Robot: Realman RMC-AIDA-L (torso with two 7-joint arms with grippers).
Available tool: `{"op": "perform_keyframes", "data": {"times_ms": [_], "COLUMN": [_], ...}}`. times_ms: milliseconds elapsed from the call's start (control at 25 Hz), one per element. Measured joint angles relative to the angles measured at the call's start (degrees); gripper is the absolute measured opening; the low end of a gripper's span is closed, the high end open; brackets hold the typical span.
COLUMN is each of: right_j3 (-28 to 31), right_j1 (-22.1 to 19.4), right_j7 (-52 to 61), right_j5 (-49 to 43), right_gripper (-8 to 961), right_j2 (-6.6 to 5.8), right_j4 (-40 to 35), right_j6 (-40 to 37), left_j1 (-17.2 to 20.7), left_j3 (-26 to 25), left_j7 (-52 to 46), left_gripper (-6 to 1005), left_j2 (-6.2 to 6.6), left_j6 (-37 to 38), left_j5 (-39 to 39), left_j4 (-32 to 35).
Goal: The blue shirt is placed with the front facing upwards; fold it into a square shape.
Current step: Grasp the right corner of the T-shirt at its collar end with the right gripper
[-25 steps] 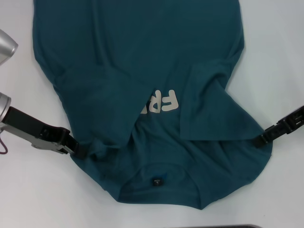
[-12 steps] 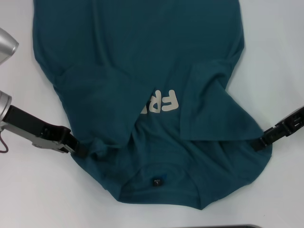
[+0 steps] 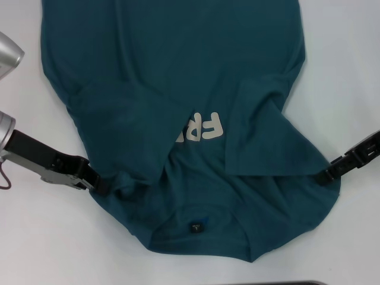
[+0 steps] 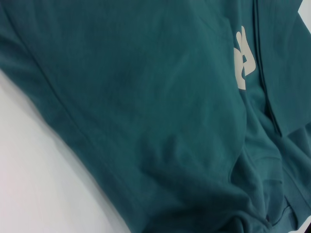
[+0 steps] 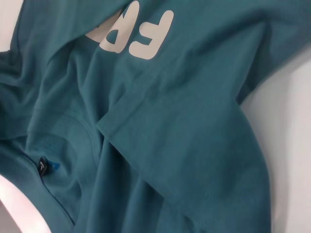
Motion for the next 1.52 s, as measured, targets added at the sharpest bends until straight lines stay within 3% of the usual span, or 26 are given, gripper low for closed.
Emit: {"op": "perform_keyframes", "data": {"times_ms": [520, 1520], "right_j3": [-1.16, -1.71], "right_j1": [0.04, 0.99], "right_j7": [-0.38, -0.55], "right_j5": [0.0, 0.11], "right_gripper": [859, 860], "right_j2": [0.01, 1.36], "right_j4": [0.56, 0.57], "right_j6": [-0.34, 0.17], "left_j1": [-0.27, -0.43], "left_j3": [-0.08, -0.17], "left_j7": [-0.08, -0.08], "left_gripper": [36, 37], "left_j2": [0.0, 0.17], "left_j6": [-0.04, 0.32], "left_j5": [0.0, 0.0], "left_j4": [0.0, 0.0]}}
